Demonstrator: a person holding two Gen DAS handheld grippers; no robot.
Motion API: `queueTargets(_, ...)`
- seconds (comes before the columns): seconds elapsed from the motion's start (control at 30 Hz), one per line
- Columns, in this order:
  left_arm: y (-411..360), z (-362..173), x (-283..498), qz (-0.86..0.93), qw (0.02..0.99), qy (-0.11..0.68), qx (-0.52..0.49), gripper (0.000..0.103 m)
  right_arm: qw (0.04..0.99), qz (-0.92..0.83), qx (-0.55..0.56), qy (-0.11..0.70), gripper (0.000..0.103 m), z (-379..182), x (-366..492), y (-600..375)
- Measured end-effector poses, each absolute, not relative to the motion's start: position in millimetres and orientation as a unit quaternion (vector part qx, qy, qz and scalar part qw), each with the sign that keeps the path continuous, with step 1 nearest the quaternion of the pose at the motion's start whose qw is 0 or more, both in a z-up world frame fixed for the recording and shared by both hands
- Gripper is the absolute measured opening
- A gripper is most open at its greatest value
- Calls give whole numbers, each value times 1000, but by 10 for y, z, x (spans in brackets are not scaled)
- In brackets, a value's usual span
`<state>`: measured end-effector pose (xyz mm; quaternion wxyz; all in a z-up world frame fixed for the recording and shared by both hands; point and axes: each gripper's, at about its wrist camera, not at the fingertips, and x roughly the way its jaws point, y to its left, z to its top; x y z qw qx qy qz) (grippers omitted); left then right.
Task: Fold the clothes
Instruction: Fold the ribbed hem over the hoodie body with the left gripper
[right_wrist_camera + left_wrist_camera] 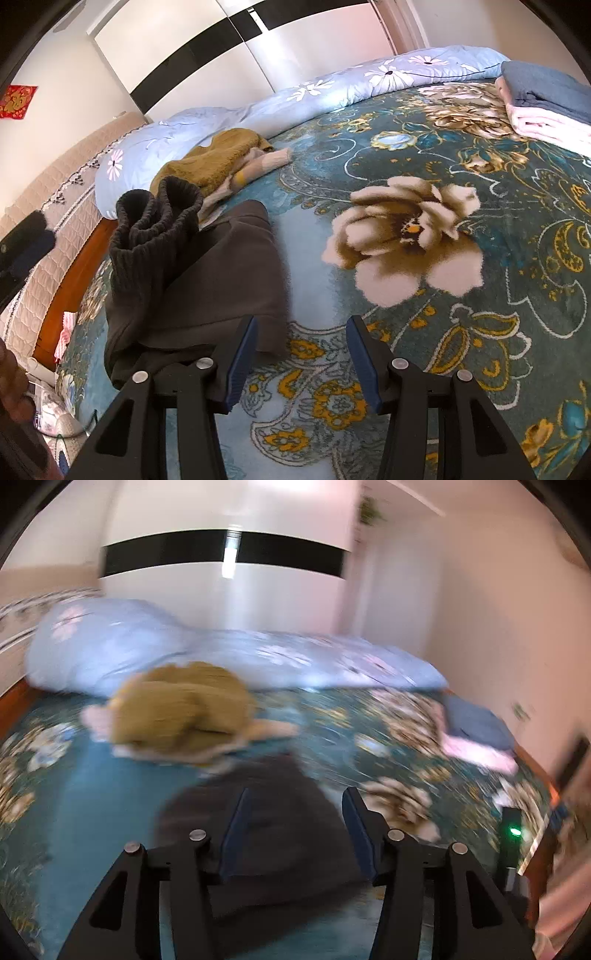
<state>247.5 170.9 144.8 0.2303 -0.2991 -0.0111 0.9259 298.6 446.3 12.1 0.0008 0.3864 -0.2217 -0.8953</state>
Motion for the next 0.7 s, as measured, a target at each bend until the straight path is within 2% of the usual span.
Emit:
queueTargets(0.1, 1239, 1312, 2238, 933, 160, -47, -319, 55, 12, -896, 383, -224, 54, 173, 2953, 4434)
queueTargets(0.2, 778, 955, 1959, 922, 100, -105, -360, 55, 52, -896, 373, -236, 54, 284, 2866, 4340)
queueTargets(0.27, 616, 684, 1832, 911, 76, -128, -385, 55, 88, -894, 359, -251, 60, 381, 2793, 4257)
queueTargets(0.4, 448, 170, 1669, 872, 84, -200, -439, 55, 144, -887, 342, -275, 79, 554, 2606, 4069)
queueTargets(0.57, 519, -4, 1610, 855, 118, -211, -460, 55, 178, -876, 354, -274, 87, 612, 2243, 3840)
queueTargets(0.7, 479, -71, 1614, 844, 132, -232, -465, 55, 166, -871, 370, -278, 88, 510, 1920, 3725)
